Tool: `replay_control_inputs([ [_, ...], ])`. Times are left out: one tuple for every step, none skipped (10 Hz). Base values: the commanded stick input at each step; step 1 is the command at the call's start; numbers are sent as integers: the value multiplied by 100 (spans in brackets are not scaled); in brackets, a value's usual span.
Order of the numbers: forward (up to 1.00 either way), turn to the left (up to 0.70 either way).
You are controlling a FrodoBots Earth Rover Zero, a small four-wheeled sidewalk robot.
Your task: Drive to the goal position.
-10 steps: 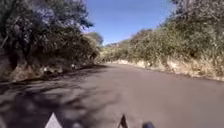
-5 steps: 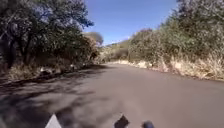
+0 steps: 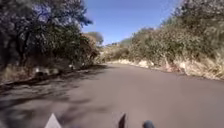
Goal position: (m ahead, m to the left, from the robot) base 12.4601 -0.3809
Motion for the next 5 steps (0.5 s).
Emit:
replay_control_inputs([
  [85, 0],
  [85, 0],
  [85, 0],
  [85, 0],
  [85, 0],
])
